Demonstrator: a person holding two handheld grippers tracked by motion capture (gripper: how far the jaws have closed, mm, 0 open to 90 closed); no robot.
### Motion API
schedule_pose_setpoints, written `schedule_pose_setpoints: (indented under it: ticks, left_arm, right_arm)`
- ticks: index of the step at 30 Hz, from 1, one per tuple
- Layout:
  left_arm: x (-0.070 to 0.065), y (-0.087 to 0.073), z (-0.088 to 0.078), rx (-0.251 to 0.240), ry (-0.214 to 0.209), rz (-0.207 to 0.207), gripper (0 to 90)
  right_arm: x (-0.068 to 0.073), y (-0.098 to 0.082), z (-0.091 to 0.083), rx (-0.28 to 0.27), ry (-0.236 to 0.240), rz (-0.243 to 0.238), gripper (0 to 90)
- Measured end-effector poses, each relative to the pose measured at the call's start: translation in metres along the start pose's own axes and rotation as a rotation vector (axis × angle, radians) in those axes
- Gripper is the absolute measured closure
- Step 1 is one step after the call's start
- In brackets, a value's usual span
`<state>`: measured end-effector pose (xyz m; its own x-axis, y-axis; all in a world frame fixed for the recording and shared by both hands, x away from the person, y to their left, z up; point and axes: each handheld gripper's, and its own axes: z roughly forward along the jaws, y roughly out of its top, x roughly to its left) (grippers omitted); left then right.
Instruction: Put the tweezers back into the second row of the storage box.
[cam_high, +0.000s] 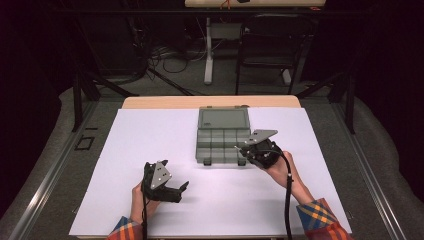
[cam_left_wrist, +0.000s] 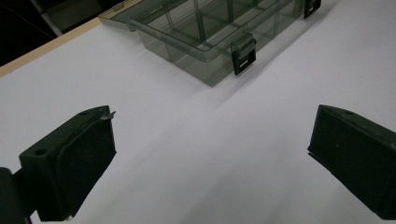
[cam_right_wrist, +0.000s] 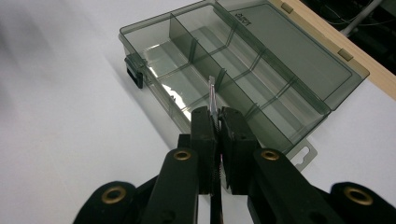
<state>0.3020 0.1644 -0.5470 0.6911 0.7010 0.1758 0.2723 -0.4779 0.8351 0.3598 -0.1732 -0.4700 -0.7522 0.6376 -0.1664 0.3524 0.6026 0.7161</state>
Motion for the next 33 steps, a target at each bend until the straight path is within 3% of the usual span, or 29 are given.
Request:
schedule_pose_setpoints:
  ticks: [33]
  left_arm:
    - [-0.001,0.0,0.002,-0.001,-0.007,0.0,0.0]
  right_arm:
    - [-0.02,0.024,0.018,0.01,0.014,-0.047,84.5]
